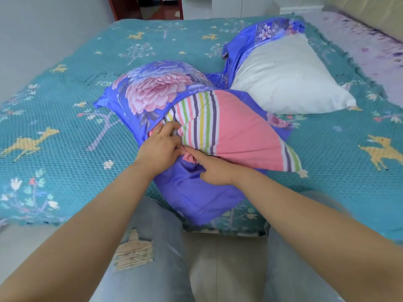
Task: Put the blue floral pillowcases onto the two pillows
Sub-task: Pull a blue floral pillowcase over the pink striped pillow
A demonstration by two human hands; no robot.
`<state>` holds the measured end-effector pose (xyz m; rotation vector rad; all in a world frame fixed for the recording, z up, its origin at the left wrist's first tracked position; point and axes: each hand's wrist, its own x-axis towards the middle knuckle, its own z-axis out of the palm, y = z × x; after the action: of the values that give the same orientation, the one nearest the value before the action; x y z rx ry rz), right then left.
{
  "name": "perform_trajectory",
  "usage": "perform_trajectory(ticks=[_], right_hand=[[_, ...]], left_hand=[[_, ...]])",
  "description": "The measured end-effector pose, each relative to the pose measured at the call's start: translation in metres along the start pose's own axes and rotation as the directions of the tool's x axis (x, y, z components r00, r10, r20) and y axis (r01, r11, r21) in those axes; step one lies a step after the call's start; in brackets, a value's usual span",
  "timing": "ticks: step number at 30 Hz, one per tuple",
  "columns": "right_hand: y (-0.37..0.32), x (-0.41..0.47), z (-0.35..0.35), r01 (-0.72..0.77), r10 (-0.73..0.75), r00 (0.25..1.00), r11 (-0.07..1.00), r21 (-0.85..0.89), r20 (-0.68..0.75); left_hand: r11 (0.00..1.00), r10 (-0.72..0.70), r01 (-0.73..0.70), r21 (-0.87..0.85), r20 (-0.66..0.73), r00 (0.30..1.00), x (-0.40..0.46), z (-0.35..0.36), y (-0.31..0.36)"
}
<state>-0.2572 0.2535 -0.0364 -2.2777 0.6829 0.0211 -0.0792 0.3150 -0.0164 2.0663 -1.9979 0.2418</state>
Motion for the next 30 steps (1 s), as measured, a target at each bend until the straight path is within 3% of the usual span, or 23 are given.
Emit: perform_trajectory(ticks=[3,4,6,7,9,11,12,13,15,17,20,22,25,28,30], right_hand=[[0.002,-0.04,-0.003,-0.048,0.052,0.974,0.999,0.024,-0.221],[-0.001,-0.06,-0.009,-0.096,0.079,0.925,0.995,-0.027,-0.372],[0.006,-0.082,-0.025,-0.274,0.087,0.725,0.947,-0.17,-0.683],[0.015,-0.094,-0.034,-0.407,0.111,0.637,0.889,-0.211,-0.763],[0.038,-0.105,-0.051,-0.588,0.407,0.56,0.809,0.0,-0.722],[0.051,-0.11,-0.061,-0.491,0.674,0.602,0.735,0.467,-0.428],[0.052,-0.108,-0.061,-0.389,0.693,0.65,0.656,0.647,-0.312],[0.049,-0.104,-0.06,-0.301,0.668,0.684,0.623,0.722,-0.291],[0.04,-0.087,-0.06,-0.245,0.596,0.685,0.73,0.638,-0.419],[0.025,-0.074,-0.068,-0.238,0.491,0.672,0.852,0.466,-0.555],[0.006,-0.061,-0.087,-0.17,0.34,0.691,0.934,0.315,-0.637],[-0.002,-0.056,-0.1,-0.141,0.271,0.693,0.96,0.243,-0.668],[-0.012,-0.047,-0.114,0.077,0.208,0.69,0.931,0.356,-0.693],[-0.014,-0.03,-0.111,0.384,0.158,0.74,0.699,0.604,-0.654],[0.0,-0.008,-0.102,0.403,0.199,0.675,0.707,0.581,-0.711]], left_hand=[[0.998,-0.056,0.056,-0.014,-0.001,0.998,0.0,-0.003,0.01],[0.996,-0.089,0.089,-0.02,0.002,0.996,-0.001,-0.006,0.017],[0.99,-0.141,0.141,-0.02,0.018,0.99,0.0,-0.01,0.024],[0.991,-0.137,0.137,0.0,0.027,0.99,-0.003,-0.014,0.029],[0.991,-0.131,0.128,0.051,0.066,0.989,-0.003,-0.023,0.035],[0.985,-0.142,0.129,0.118,0.11,0.984,-0.002,-0.031,0.043],[0.978,-0.155,0.13,0.163,0.149,0.977,0.001,-0.033,0.048],[0.969,-0.176,0.132,0.21,0.207,0.962,0.005,-0.038,0.054],[0.941,-0.25,0.146,0.306,0.333,0.909,0.017,-0.051,0.067],[0.918,-0.247,0.117,0.38,0.314,0.917,0.028,-0.066,0.088],[0.983,-0.006,-0.027,0.18,0.183,0.983,0.044,-0.064,0.114],[0.988,0.006,-0.036,0.152,0.194,0.981,0.05,-0.05,0.12],[0.991,-0.131,0.132,-0.031,0.046,0.99,0.062,-0.042,0.1],[0.924,-0.262,0.231,-0.306,-0.065,0.963,0.077,-0.049,0.072],[0.876,-0.299,0.256,-0.408,-0.045,0.953,0.084,-0.051,0.057]])
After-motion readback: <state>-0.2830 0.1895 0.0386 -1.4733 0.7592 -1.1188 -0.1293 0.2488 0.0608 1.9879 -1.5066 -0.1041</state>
